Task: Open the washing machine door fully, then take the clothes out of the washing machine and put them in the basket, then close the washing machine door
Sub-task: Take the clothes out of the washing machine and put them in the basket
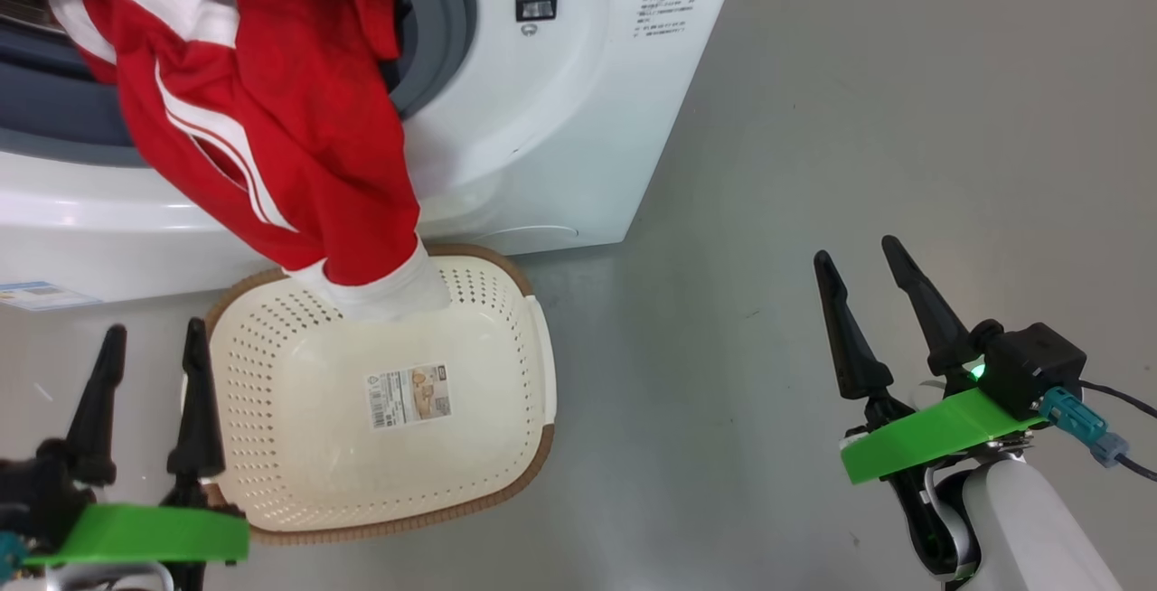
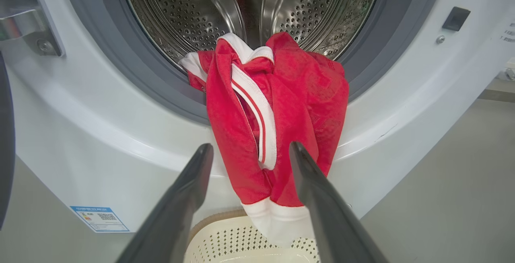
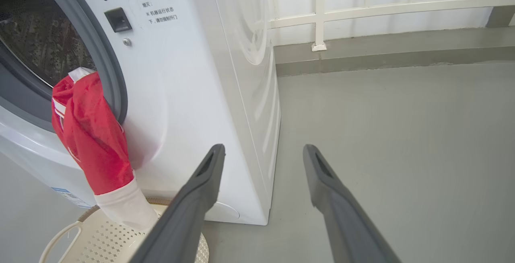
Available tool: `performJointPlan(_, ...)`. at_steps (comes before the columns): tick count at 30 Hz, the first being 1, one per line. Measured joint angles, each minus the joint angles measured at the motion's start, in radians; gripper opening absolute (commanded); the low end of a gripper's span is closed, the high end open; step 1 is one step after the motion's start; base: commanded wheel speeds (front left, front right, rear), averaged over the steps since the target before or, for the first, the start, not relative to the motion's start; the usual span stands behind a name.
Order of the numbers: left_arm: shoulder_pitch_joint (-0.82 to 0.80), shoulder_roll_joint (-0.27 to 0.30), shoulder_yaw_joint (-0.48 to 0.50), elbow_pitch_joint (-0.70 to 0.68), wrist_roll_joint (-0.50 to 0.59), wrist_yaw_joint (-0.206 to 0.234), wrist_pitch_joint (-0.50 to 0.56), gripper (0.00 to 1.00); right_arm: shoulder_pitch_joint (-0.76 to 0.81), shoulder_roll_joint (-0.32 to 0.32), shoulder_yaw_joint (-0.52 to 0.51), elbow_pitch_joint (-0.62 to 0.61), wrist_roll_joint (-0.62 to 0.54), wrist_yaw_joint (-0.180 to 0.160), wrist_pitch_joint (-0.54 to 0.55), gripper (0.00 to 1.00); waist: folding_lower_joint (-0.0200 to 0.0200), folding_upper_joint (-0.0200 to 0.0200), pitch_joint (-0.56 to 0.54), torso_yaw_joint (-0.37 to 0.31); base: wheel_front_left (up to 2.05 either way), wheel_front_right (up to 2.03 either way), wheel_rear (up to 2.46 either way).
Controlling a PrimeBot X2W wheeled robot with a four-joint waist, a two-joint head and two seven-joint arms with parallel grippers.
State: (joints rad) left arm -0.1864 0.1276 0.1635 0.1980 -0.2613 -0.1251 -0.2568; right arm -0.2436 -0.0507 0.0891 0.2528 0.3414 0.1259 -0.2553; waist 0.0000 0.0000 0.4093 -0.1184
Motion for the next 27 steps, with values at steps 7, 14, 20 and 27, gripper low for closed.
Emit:
performJointPlan(7,0.026,-0.016,0.009,-0.029,0.007,0.0,0.0,1.0,0.016,0.0,0.004,0.003,0.0,0.0,0.0,1.0,0.0,0.0,-0.005,0.002,0.0,0.0,0.0)
performJointPlan(14,0.021,-0.015,-0.007,-0.02,0.006,0.0,0.0,1.0,0.017,0.0,0.011,0.004,0.0,0.0,0.0,1.0,0.0001,0.0,-0.004,-0.002,0.0,0.0,0.0)
performJointPlan(20,-0.053,0.004,-0.059,0.036,-0.007,0.0,0.0,1.0,0.017,0.0,0.011,0.003,0.0,0.0,0.0,1.0,0.0,0.0,0.002,-0.002,0.0,0.0,0.0)
performJointPlan(27,-0.253,0.056,-0.145,0.206,-0.033,0.0,0.011,1.0,0.016,0.0,0.012,0.002,0.0,0.0,0.0,1.0,0.0,0.0,0.027,-0.001,0.0,0.0,0.0)
